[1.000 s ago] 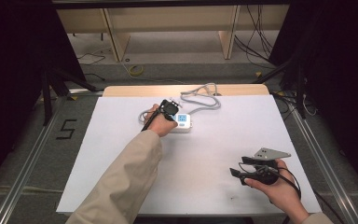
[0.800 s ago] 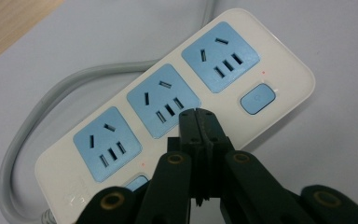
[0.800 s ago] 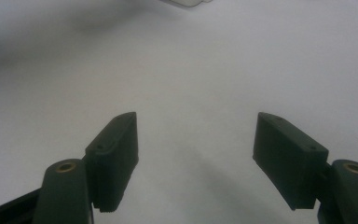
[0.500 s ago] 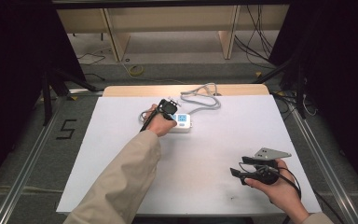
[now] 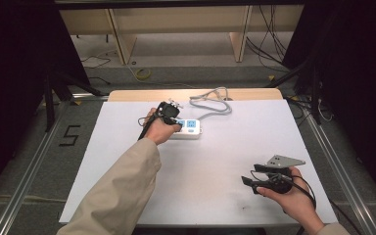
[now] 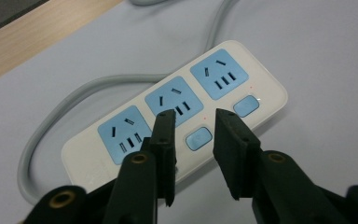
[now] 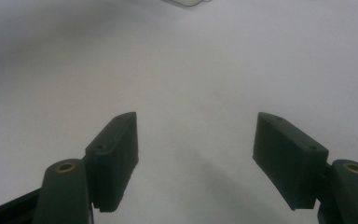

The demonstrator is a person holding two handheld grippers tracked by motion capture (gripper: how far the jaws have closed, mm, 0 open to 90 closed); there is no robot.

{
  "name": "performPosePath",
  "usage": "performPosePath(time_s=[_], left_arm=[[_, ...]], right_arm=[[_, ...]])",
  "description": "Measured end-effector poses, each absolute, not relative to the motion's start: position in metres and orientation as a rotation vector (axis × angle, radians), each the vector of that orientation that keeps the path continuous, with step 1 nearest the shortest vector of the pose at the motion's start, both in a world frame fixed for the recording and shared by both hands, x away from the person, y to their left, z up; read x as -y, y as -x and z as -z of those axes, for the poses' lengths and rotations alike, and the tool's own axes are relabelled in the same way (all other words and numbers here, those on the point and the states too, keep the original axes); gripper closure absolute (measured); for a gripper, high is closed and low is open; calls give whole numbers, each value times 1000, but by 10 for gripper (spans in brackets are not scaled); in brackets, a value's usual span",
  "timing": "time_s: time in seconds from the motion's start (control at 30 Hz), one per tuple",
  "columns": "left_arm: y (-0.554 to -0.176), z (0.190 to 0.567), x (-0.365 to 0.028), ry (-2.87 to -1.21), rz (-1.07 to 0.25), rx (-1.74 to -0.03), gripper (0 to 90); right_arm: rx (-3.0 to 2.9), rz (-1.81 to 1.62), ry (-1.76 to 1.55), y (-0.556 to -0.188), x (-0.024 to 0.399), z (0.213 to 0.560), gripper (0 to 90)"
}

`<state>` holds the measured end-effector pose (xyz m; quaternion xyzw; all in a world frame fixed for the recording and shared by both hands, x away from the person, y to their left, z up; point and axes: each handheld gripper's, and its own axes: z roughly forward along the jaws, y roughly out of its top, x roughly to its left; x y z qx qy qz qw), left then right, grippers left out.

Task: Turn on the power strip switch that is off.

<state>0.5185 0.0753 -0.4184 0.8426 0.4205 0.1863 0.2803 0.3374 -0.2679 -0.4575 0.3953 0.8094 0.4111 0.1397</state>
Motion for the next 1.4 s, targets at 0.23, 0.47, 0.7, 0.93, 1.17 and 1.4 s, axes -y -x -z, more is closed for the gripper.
performPosePath(time_s=[0.23,0.47,0.7,0.93,1.17,1.4], left_arm=[[-503,412,-85,-2239,-455,-1113,452],[-485,409,-96,-2224,-448,-1080,318],[-464,408,-107,-2159,-457,-993,284],[-441,407,-119,-2116,-476,-967,263],[-416,415,-128,-2097,-501,-902,228],[-391,424,-146,-2091,-522,-875,219]], right_arm=[[-2339,-1186,-1141,-338,268,458,313],[-2337,-1188,-1144,-338,268,458,313],[-2333,-1189,-1152,-338,268,458,313],[-2334,-1187,-1155,-338,269,458,311],[-2335,-1185,-1156,-338,269,459,309],[-2333,-1195,-1153,-338,269,458,305]])
